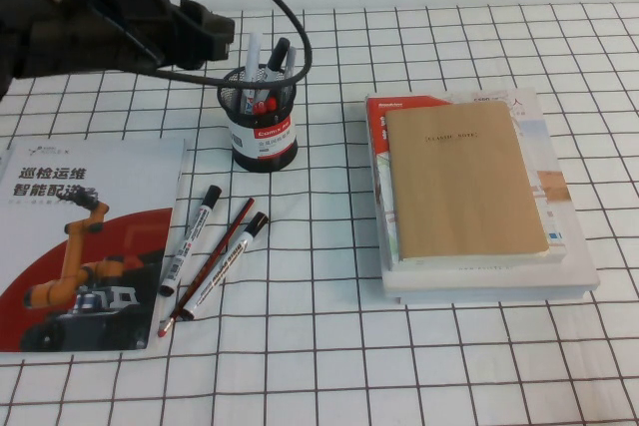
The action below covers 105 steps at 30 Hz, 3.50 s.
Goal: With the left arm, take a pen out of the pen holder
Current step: 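Take a marker out of the pen holder and lay it on the table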
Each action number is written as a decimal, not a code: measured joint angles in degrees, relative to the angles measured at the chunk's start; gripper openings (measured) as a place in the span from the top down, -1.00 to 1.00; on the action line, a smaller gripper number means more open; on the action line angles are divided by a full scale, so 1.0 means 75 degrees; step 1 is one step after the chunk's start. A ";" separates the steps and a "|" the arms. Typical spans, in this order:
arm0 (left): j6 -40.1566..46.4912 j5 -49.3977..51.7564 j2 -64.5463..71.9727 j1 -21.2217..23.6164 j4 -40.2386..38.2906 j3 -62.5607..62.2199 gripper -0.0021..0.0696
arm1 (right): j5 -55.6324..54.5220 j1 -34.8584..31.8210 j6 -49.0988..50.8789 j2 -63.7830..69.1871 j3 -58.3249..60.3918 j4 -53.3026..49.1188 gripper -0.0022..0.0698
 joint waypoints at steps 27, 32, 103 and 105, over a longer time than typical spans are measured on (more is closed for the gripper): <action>-0.0012 -0.0063 0.2341 -0.0048 -0.0012 -0.2007 -0.31 | 0.0000 0.0000 0.0000 0.0000 0.0000 0.0000 0.98; 0.0037 -0.0377 0.2534 -0.0214 -0.0012 -0.2007 -0.31 | 0.0000 0.0000 0.0000 0.0000 0.0000 0.0000 0.98; 0.0324 -0.1168 0.3037 -0.0385 -0.0752 -0.2457 0.70 | 0.0000 0.0000 0.0000 0.0000 0.0000 0.0000 0.98; 0.0324 -0.1135 0.2760 -0.0385 -0.0752 -0.2457 0.70 | 0.0000 0.0000 0.0000 0.0000 0.0000 0.0000 0.98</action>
